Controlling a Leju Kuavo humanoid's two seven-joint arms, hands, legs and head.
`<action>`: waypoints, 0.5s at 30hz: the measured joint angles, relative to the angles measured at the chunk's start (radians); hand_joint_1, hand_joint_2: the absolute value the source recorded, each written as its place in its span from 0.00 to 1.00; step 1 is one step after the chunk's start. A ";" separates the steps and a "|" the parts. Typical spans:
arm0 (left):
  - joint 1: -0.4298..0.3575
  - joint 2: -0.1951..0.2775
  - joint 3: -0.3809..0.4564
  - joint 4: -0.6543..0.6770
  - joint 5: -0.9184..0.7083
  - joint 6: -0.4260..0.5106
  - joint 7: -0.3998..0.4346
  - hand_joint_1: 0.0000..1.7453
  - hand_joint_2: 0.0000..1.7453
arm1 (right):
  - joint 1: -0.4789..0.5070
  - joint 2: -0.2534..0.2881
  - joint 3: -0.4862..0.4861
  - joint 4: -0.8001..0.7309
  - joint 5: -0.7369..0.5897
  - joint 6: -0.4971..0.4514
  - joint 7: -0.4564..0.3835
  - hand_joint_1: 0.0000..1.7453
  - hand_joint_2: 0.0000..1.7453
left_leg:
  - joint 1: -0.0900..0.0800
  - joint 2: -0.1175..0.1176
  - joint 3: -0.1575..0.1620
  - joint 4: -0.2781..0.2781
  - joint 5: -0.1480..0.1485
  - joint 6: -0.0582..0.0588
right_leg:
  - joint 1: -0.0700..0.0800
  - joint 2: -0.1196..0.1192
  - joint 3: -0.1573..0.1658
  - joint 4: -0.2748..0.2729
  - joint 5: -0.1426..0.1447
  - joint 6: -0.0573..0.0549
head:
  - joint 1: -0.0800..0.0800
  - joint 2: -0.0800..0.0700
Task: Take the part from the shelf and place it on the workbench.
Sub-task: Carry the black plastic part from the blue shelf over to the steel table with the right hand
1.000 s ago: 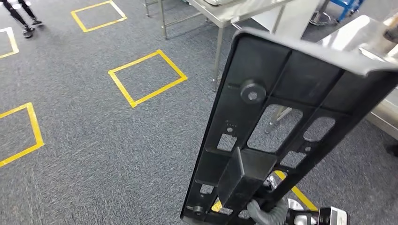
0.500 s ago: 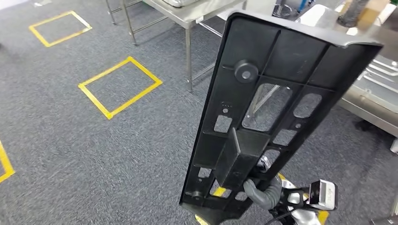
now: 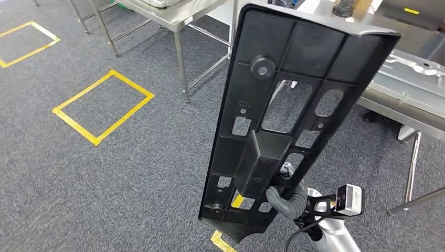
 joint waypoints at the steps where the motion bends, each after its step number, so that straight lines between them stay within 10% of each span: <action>1: 0.000 -0.001 0.002 0.000 0.002 0.000 0.000 0.00 1.00 | -0.008 0.001 0.003 0.006 -0.001 0.002 0.001 1.00 1.00 | -0.002 0.009 0.001 0.000 -0.002 -0.004 | 0.004 0.000 0.000 -0.007 -0.003 -0.005 | 0.000 0.000; 5: -0.003 -0.004 0.005 0.000 0.003 0.000 0.000 0.00 1.00 | -0.024 0.004 0.008 0.027 -0.008 0.005 0.004 1.00 1.00 | 0.003 -0.020 -0.013 0.049 -0.041 -0.025 | -0.005 0.043 0.001 -0.017 0.007 -0.026 | 0.000 0.000; 8: -0.001 -0.003 0.009 0.000 -0.005 -0.001 0.000 0.00 1.00 | -0.035 0.008 0.010 0.041 -0.019 0.000 0.005 1.00 1.00 | 0.008 -0.074 -0.103 0.240 -0.131 -0.032 | -0.008 0.078 0.001 -0.019 0.010 -0.034 | 0.000 0.000; 10: -0.001 -0.003 0.009 0.000 -0.017 -0.003 0.000 0.00 1.00 | -0.028 0.009 0.010 0.046 -0.025 -0.011 0.006 1.00 1.00 | 0.011 -0.080 -0.134 0.296 -0.131 -0.035 | -0.008 0.105 0.003 -0.018 0.010 -0.033 | 0.000 0.000; 15: -0.009 -0.002 0.006 0.000 -0.035 -0.009 0.000 0.00 1.00 | 0.018 0.007 0.001 0.021 -0.024 -0.034 0.009 1.00 1.00 | 0.028 -0.154 -0.026 0.042 0.001 -0.034 | -0.012 0.168 -0.006 0.001 0.002 -0.010 | 0.000 0.000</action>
